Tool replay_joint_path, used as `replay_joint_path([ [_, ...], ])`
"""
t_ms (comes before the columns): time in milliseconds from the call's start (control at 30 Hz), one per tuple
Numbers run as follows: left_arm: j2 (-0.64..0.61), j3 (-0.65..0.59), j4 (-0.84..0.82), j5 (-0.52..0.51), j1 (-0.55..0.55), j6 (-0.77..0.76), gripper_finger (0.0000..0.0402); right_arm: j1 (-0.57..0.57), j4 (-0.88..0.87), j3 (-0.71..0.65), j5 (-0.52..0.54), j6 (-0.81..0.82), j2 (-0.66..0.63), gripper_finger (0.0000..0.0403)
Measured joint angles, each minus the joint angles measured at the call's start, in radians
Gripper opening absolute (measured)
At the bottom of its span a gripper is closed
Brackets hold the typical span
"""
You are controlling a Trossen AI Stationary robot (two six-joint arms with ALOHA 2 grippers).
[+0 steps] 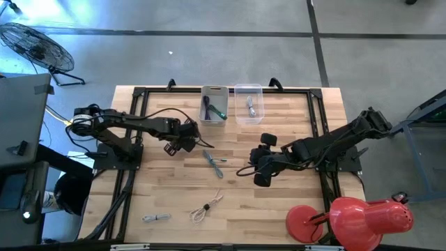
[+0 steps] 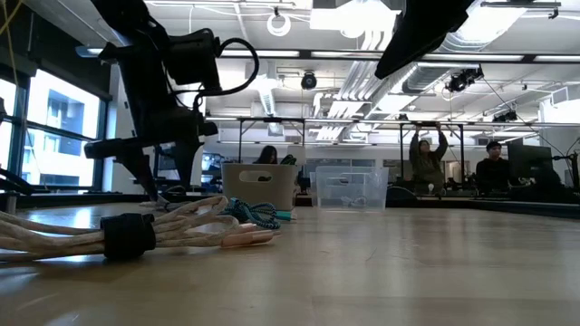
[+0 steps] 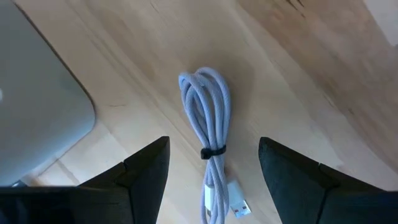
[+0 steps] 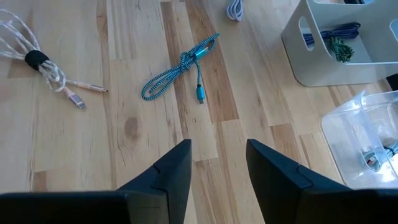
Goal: Pick & Place USB Port
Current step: Put the purple charger cable into the transparent bin
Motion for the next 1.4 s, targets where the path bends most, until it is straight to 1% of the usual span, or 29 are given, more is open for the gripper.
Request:
replay_joint_path([
  [100,0.000,0.000,0.002,0.013,0.024,-0.027,0.0241,0.000,0.001,0.000,-0.001,0.000,0.000,0.0145],
  [300,0.000,0.000,0.006,0.049,0.126,-0.067,0.0241,0.000,0.016,0.000,-0.039,0.000,0.000,0.0146],
  [400,0.000,0.000,0.015,0.115,0.161,-0.067,0.0241,0.000,0.016,0.000,-0.042,0.000,0.000,0.0145],
  [667,0.000,0.000,0.015,0.226,0.170,-0.047,0.0241,0.000,0.016,0.000,-0.041,0.000,0.000,0.0145],
  [800,0.030,0.000,0.013,0.230,0.170,-0.055,0.0241,0.000,0.015,0.000,-0.041,0.000,0.000,0.0146],
  [933,0.087,0.002,0.018,0.229,0.170,-0.056,0.0241,0.000,0.016,0.000,-0.041,0.000,0.000,0.0145],
  [1033,0.121,0.005,0.023,0.205,0.170,-0.045,0.0233,0.000,0.016,0.000,-0.041,0.000,0.000,0.0145],
  [1100,0.131,0.005,0.021,0.183,0.168,-0.042,0.0210,0.000,0.020,0.000,-0.041,0.000,0.000,0.0145],
  [1167,0.132,0.004,0.020,0.184,0.168,-0.037,0.0167,0.000,0.021,0.000,-0.041,0.000,0.000,0.0145],
  [1300,0.132,0.002,0.016,0.182,0.167,-0.020,0.0040,0.000,0.023,0.000,-0.040,0.000,0.000,0.0145],
  [1333,0.133,0.002,0.032,0.170,0.167,-0.020,0.0026,0.000,0.023,0.000,-0.040,0.000,0.000,0.0145],
  [1400,0.137,0.003,0.063,0.145,0.168,-0.021,0.0027,0.000,0.023,0.000,-0.040,0.000,0.000,0.0145],
])
